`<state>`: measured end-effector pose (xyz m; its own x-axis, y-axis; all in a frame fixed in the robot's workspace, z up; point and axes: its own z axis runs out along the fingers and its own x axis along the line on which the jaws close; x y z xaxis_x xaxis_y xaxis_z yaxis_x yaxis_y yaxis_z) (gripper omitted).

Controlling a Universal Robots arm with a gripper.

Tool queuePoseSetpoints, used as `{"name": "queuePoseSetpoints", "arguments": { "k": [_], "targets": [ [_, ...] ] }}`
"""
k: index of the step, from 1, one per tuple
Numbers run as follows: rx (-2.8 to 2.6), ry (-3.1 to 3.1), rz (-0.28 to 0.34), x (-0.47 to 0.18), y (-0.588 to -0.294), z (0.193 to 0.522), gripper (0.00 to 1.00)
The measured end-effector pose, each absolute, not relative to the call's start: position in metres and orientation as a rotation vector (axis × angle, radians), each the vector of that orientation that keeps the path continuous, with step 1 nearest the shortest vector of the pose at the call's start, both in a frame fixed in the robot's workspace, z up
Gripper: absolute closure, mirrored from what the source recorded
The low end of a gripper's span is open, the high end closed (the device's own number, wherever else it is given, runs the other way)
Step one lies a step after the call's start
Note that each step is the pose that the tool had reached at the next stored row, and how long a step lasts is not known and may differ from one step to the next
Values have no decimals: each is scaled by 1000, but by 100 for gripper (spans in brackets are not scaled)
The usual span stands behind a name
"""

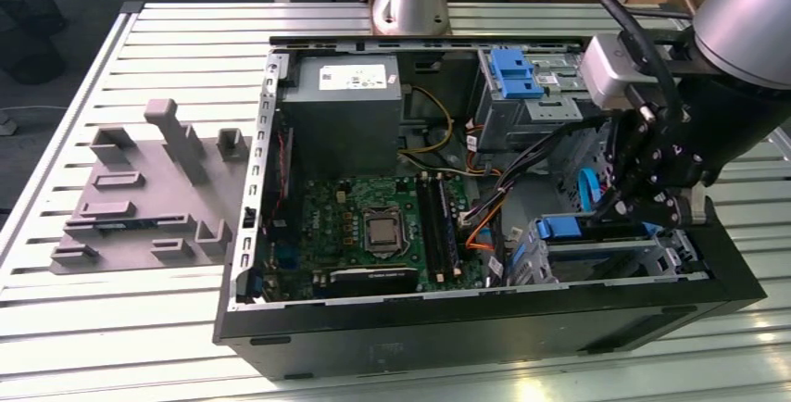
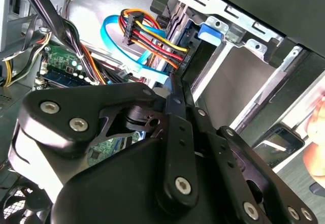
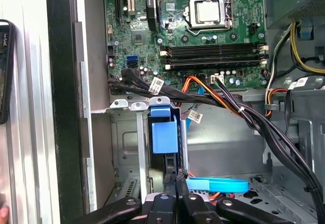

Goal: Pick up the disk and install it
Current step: 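Insert the second disk wire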

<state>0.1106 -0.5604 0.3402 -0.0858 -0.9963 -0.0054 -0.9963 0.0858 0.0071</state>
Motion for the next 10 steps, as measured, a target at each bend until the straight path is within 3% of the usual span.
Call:
{"name": "queuePoseSetpoints", "arguments": {
  "k": [10],
  "targets": [
    [2123, -2314, -14, 111, -560, 345, 85]
  ]
}}
